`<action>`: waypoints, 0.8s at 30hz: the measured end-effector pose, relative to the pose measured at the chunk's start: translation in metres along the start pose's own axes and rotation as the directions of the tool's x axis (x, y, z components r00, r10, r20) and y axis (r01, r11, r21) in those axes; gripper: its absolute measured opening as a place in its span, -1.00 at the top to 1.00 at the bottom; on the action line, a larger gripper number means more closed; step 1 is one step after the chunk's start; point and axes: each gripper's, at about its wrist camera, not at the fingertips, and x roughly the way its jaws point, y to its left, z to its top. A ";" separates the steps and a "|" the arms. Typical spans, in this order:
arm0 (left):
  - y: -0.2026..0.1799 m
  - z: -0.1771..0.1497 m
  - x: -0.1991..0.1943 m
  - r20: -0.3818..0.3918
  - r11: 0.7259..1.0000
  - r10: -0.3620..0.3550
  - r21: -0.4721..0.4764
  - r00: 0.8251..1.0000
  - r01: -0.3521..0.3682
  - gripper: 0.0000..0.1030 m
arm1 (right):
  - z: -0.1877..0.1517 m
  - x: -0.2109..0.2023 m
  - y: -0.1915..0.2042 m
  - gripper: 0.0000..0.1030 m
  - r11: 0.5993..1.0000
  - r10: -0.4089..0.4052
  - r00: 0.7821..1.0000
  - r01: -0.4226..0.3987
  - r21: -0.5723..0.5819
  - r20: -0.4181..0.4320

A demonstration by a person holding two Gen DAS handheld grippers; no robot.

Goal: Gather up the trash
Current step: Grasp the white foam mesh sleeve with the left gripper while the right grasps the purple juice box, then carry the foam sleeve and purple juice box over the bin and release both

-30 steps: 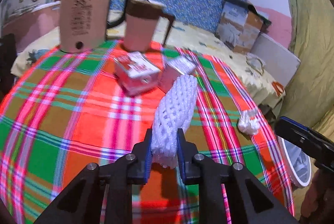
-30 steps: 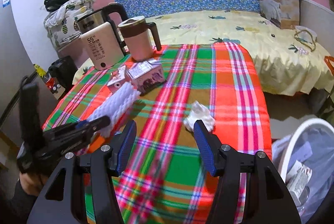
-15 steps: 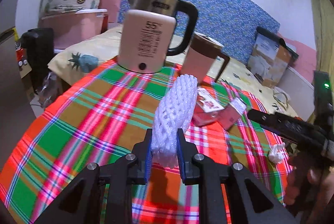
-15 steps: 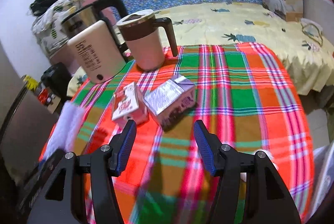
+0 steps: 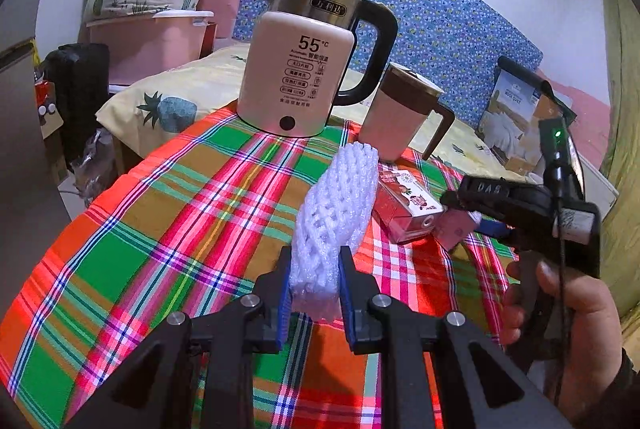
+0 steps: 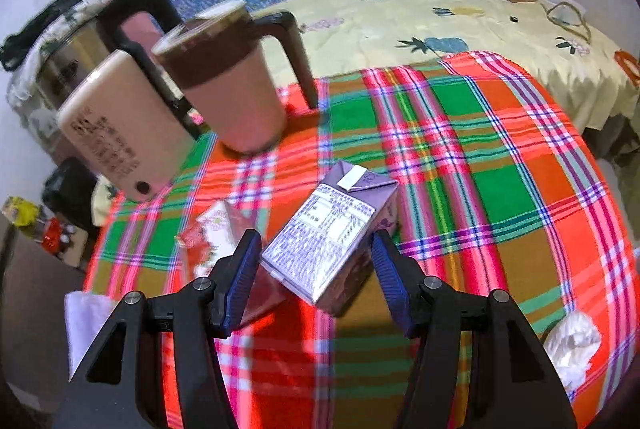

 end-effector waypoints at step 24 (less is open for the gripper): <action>-0.064 -0.020 -0.008 -0.051 0.991 -0.055 0.121 0.997 0.061 0.59 | -0.053 -0.096 -0.053 0.23 0.984 0.132 0.987 -0.120 -0.134 0.086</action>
